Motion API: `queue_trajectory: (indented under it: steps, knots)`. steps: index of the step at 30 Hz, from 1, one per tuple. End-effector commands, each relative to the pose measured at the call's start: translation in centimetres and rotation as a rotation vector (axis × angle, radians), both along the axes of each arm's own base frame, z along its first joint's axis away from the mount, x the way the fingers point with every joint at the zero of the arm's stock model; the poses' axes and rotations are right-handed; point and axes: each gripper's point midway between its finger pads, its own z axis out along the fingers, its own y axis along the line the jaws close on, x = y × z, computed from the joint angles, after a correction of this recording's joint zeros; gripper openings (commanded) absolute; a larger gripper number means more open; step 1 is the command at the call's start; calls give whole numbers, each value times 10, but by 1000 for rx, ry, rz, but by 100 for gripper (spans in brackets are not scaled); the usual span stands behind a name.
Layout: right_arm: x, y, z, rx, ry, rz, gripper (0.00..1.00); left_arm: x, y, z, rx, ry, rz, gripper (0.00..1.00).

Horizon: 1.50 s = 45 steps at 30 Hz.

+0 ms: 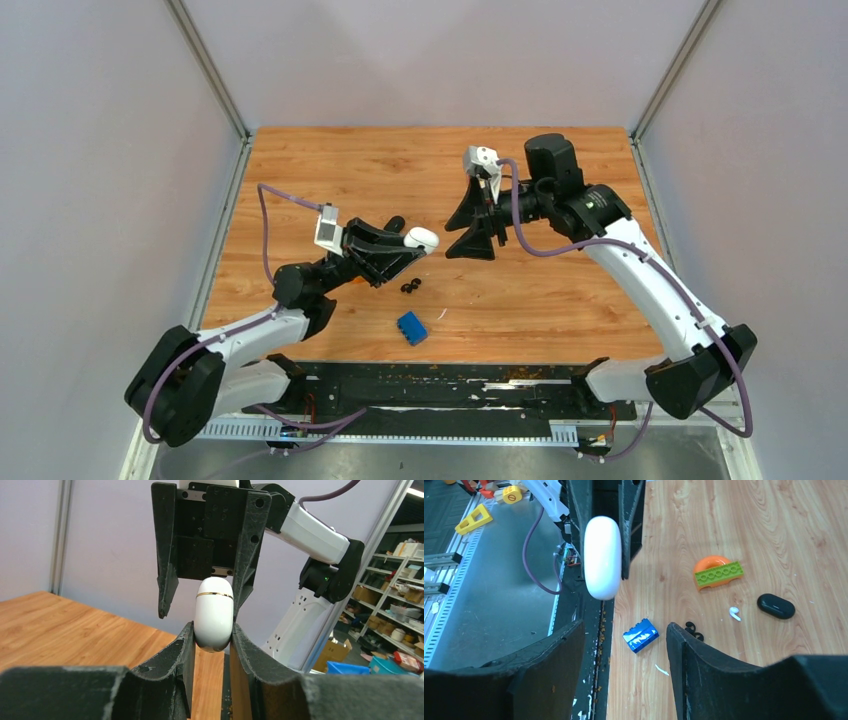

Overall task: Insert the wireless bluetooth earbuds into the charging case
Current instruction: Adjust the earbud at the center of the board, then adjust the charging case.

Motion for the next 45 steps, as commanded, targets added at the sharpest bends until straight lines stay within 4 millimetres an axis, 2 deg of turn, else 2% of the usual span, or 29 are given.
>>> queue_trajectory:
  steps: [1,8,17,27,29,31,32,36,38,41,45]
  knots:
    - [-2,12,19,33,-30,28,60,-9,3,13,-58,-50,-24,0]
    - [-5,22,19,34,-9,58,60,-6,0,9,-50,-48,-32,0]
    - [-6,28,19,42,23,66,49,-4,0,2,-40,-36,-23,0]
    - [-8,32,17,44,31,82,47,-2,-3,0,-26,-28,-30,0]
    - [-10,32,18,45,34,89,40,-2,-4,-1,-23,-26,-31,0]
    - [-11,32,18,48,34,96,29,-1,-4,-3,-14,-25,-28,0]
    - [-12,32,19,47,32,98,23,-1,-4,-4,-7,-22,-25,3]
    - [-10,22,6,-22,-31,82,8,7,-6,-17,79,-13,31,33]
    - [-8,14,-6,-83,-82,72,5,12,-7,-41,213,4,73,43]
    - [-4,1,-28,-185,-143,75,2,17,0,-68,440,-77,161,54]
    - [4,-11,-49,-289,-186,61,1,10,9,-83,583,-183,210,59]
